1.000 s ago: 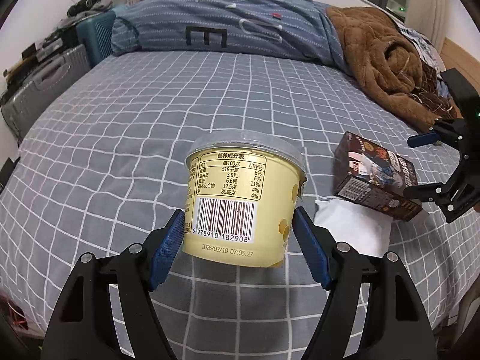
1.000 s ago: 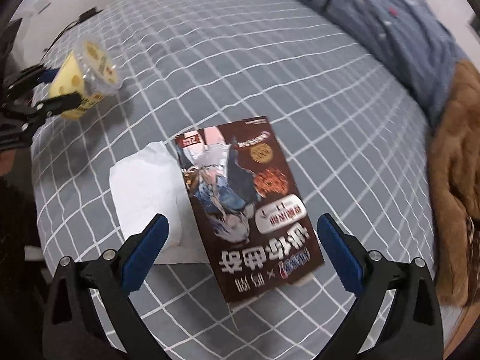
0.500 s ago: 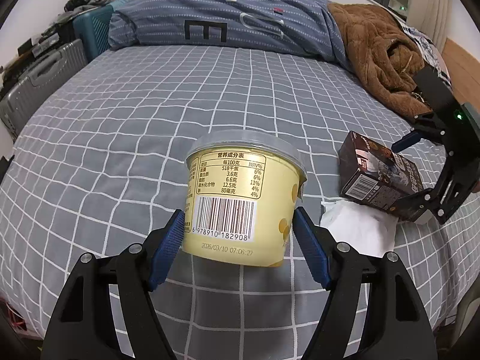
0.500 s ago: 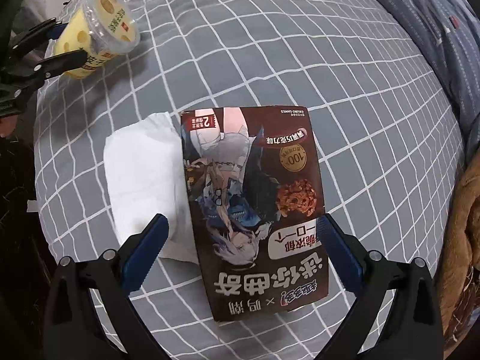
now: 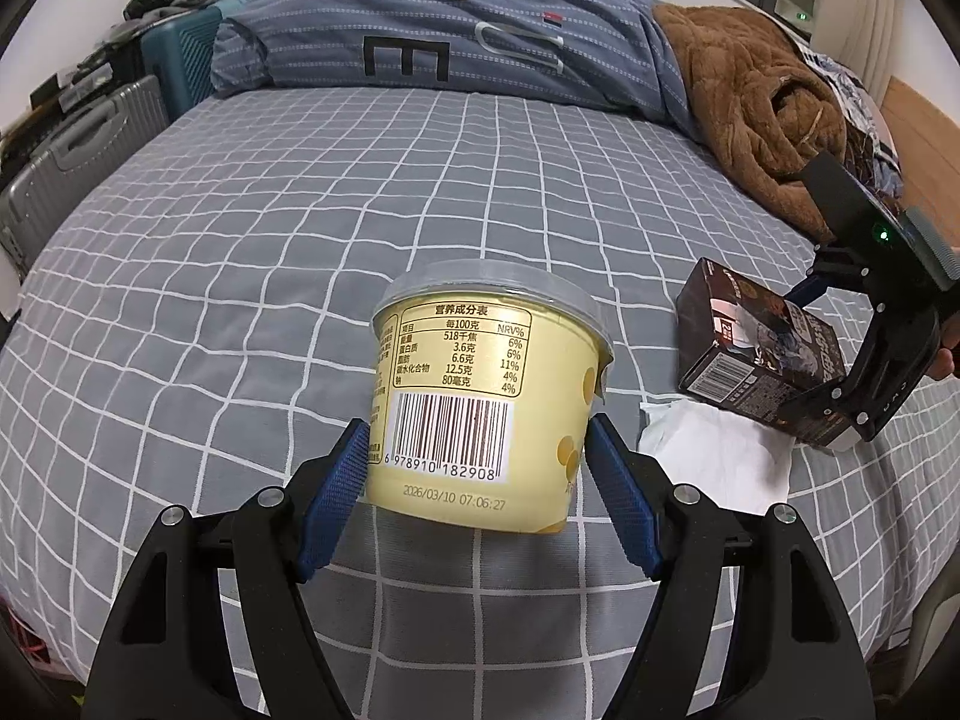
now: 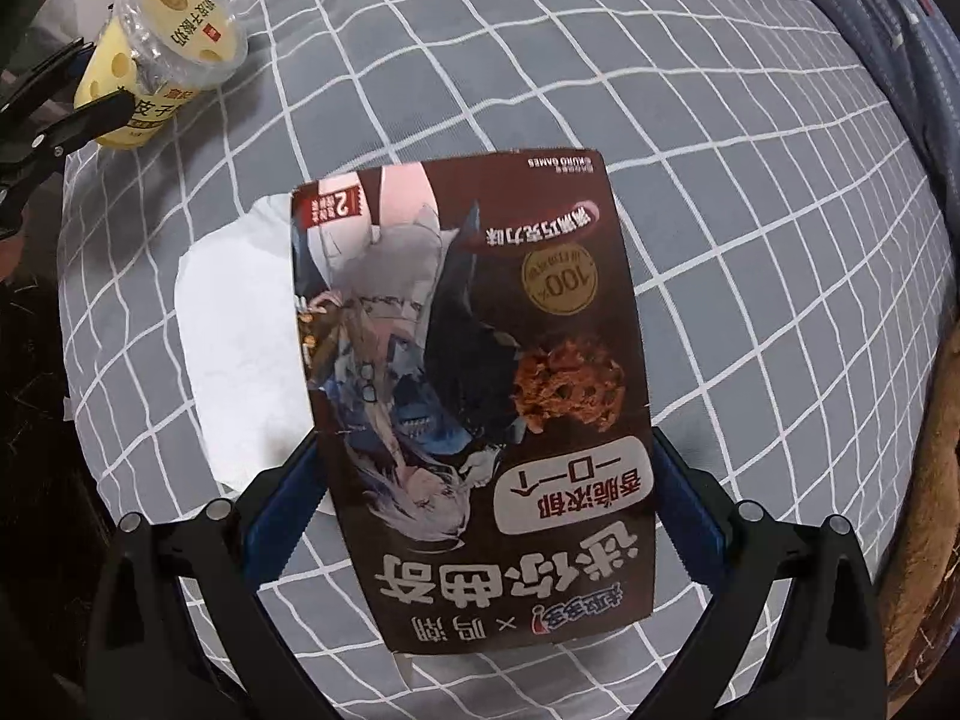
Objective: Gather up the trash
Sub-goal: 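Lift the yellow cup and brown box and carry them over the bin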
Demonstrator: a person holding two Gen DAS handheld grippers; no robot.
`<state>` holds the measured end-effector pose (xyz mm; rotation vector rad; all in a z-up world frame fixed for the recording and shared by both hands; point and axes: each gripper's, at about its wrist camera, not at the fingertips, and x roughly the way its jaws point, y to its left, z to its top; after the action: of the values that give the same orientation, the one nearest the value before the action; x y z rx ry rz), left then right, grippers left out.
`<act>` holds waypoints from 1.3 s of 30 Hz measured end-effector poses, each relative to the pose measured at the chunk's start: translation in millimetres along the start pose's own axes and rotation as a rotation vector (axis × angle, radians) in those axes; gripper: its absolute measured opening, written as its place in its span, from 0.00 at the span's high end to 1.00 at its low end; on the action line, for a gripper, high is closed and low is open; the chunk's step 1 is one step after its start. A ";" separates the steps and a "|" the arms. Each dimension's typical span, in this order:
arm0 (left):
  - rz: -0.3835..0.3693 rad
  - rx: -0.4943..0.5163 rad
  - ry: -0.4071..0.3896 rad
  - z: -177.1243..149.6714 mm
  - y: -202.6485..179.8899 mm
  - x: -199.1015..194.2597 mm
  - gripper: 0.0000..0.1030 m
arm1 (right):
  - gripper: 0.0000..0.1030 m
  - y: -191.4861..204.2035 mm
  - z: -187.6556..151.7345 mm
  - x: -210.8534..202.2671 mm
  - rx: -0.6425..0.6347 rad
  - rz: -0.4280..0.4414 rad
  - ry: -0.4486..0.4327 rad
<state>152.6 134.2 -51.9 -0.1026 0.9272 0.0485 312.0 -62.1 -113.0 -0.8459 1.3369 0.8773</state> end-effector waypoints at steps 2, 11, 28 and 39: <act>-0.001 0.002 0.001 -0.1 -0.4 0.6 0.31 | 0.09 -0.9 -3.7 -2.1 0.006 0.008 -0.030; -0.002 0.011 0.001 -1.5 -4.3 -1.0 0.31 | 0.13 -11.1 -14.6 -19.3 0.069 0.007 -0.083; -0.019 -0.001 -0.038 -2.2 -10.9 -21.8 0.31 | 0.13 18.4 -52.4 -77.3 0.342 -0.069 -0.261; -0.040 -0.003 -0.071 -9.7 -17.8 -45.6 0.31 | 0.13 55.6 -92.6 -92.7 0.660 -0.122 -0.345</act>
<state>119.1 115.5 -19.9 -0.1214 0.8544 0.0162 218.4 -124.9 -26.1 -0.2409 1.1458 0.4107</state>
